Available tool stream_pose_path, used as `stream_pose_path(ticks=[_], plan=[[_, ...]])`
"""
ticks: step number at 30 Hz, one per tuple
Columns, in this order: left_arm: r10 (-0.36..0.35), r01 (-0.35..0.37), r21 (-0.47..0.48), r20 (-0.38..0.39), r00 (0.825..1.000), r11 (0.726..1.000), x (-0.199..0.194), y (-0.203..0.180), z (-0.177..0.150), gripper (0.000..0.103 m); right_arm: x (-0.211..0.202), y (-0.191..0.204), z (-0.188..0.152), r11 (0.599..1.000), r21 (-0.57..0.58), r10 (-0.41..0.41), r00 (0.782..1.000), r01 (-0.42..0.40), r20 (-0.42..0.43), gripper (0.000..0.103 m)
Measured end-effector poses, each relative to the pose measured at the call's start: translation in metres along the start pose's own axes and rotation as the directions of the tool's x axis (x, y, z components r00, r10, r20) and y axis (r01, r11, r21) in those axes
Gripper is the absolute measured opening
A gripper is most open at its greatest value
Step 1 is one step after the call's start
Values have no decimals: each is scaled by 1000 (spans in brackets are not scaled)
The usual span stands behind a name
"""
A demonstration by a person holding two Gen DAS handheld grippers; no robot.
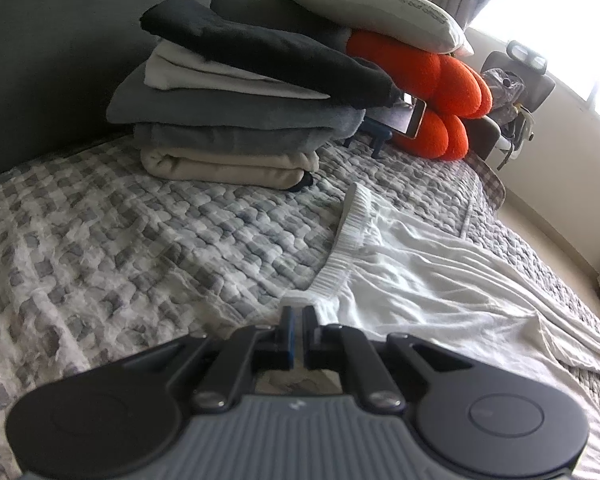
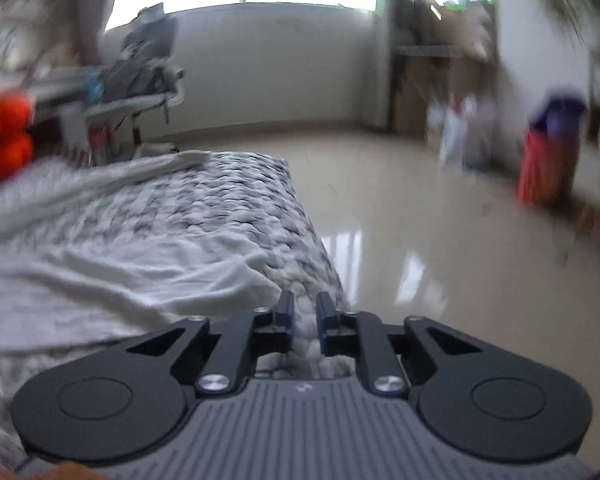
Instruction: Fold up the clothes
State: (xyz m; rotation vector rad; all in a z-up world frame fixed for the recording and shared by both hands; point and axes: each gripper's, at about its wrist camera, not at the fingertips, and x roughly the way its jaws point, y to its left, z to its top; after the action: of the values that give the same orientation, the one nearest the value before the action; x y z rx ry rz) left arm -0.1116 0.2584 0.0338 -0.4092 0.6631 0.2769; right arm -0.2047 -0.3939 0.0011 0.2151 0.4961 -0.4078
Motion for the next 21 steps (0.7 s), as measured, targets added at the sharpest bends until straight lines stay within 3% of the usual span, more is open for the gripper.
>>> stream_pose_path(ticks=[3,8,13,16,18,21], plan=[[9,-9,-18,-2,1000,1000,-1,5,3,3,2,-10,3,992,117,45,999,-44,-3,40],[17,-18,-71,-12,1000,997,-2,17,6,10,9,-20,8,951,278,148,989,-139,-12,40],[-5,-2,-150,-50,999,989,3,29,9,14,7,-37,8,870,430,256,967,-239,20,40],[-20,14,-141,-39,999,990,4,25,10,18,4,-47,10,825,490,298,953,-282,48,40],[-34,25,-139,-62,998,990,10,20,10,32,3,-48,14,823,496,297,954,-278,42,40],[-83,59,-184,-123,989,981,23,19,11,32,-1,-43,17,832,481,293,955,-275,41,42]])
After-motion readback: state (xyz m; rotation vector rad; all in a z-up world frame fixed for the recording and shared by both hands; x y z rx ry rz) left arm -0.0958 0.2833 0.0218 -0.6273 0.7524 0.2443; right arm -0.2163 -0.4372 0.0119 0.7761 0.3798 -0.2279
